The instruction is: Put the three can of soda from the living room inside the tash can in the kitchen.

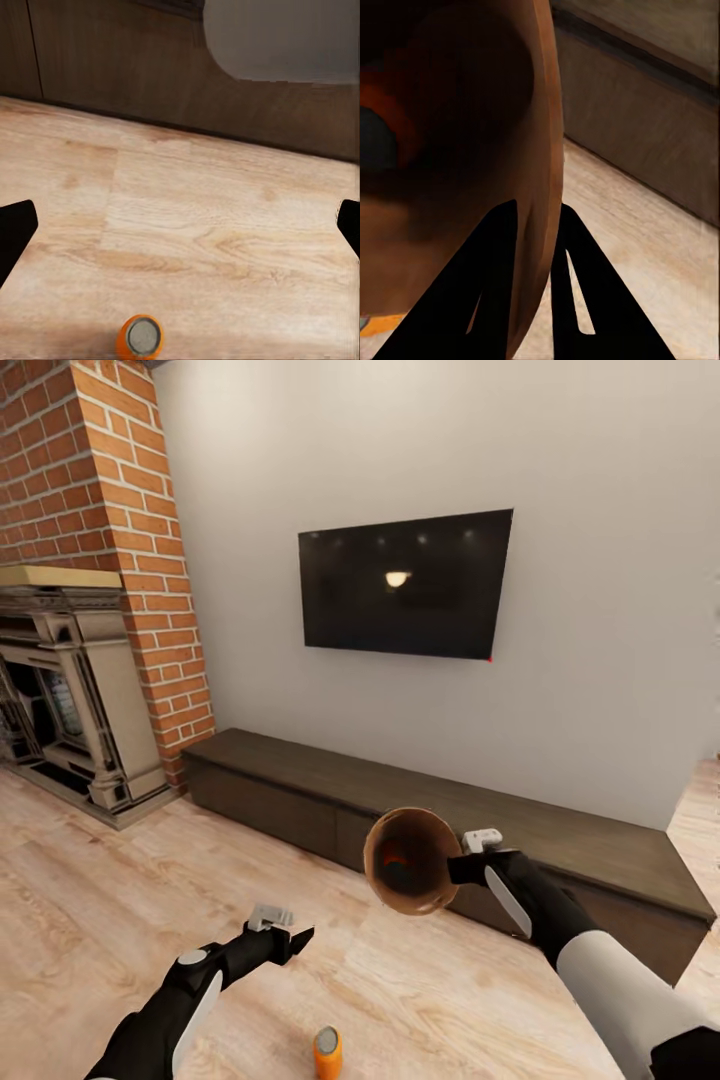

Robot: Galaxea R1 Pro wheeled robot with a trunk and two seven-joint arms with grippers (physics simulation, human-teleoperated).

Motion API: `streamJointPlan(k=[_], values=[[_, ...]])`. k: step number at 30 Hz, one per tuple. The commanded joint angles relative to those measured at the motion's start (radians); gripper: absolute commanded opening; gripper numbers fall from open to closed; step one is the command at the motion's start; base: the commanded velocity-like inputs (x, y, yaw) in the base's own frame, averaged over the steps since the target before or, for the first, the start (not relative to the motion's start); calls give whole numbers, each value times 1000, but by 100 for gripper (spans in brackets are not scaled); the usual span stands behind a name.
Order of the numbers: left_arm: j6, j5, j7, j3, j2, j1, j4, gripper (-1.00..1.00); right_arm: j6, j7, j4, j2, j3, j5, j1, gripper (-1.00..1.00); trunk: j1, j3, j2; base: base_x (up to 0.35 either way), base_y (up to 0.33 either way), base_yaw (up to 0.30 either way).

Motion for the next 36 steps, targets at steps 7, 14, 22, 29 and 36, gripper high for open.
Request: streamJointPlan(k=[7, 14, 22, 29, 36], values=[[1, 0, 1, 22, 0, 0, 0, 100, 0, 7, 2, -7, 3, -25, 1, -100, 0, 0, 0, -163, 0, 0], [1, -1, 1, 52, 1, 0, 0, 100, 0, 8, 2, -39, 3, -25, 1, -100, 0, 0, 0, -16, 0, 0], [-3, -3, 0, 102, 2, 0, 1, 100, -1, 8, 11, -118, 2, -27, 19, -100, 0, 1, 0, -1, 0, 0], [-5, -5, 0, 104, 1, 1, 18, 100, -13, 11, 17, -155, -6, -31, 104, -100, 0, 5, 0, -44, 0, 0], [-8, -8, 0, 104, 1, 1, 53, 100, -16, 12, 17, -159, -7, -32, 139, -100, 0, 14, 0, -273, 0, -41]])
